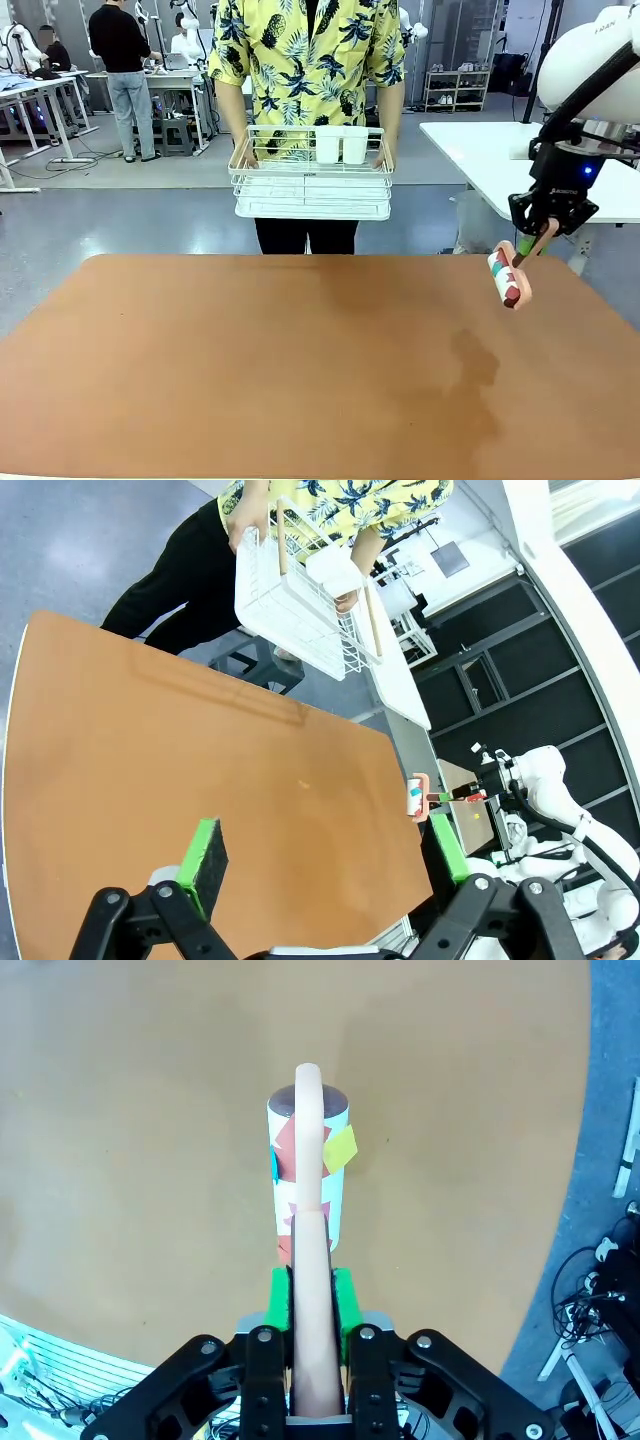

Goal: Clean the table.
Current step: Clean the table with the Lint Roller when the human lifts the Dish drying rack, then place the Lint Roller down when the Dish drying rack is positioned in the middle of the table.

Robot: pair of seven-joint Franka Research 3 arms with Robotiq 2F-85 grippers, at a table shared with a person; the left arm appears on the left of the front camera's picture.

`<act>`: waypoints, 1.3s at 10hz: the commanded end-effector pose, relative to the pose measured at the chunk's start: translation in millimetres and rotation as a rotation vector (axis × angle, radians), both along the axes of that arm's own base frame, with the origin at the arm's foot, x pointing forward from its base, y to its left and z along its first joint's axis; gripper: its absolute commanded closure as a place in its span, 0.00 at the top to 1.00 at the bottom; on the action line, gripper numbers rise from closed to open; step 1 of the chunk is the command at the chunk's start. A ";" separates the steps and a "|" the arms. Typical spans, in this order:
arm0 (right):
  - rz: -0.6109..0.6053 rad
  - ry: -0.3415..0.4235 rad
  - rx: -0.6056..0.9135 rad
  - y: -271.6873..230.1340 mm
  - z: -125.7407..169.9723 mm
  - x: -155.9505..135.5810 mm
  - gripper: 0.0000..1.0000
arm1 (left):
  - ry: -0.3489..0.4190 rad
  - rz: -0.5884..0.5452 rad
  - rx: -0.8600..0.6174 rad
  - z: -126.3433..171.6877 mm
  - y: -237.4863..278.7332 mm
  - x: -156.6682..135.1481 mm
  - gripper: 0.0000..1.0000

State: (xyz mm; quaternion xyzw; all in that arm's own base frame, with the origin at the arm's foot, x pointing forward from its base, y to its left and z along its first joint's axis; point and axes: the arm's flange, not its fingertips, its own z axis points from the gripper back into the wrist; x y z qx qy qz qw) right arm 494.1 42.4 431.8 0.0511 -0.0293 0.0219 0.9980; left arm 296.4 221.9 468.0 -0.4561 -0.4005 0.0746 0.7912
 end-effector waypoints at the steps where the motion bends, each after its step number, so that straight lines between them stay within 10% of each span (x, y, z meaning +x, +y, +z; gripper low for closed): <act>1: -0.004 0.006 0.000 -3.6 4.2 0.8 0.21 | -0.007 0.001 -0.006 1.0 1.1 -0.7 1.00; 13: -0.004 0.006 0.000 -3.6 4.2 0.8 0.21 | -0.007 0.001 -0.006 1.0 1.1 -0.7 1.00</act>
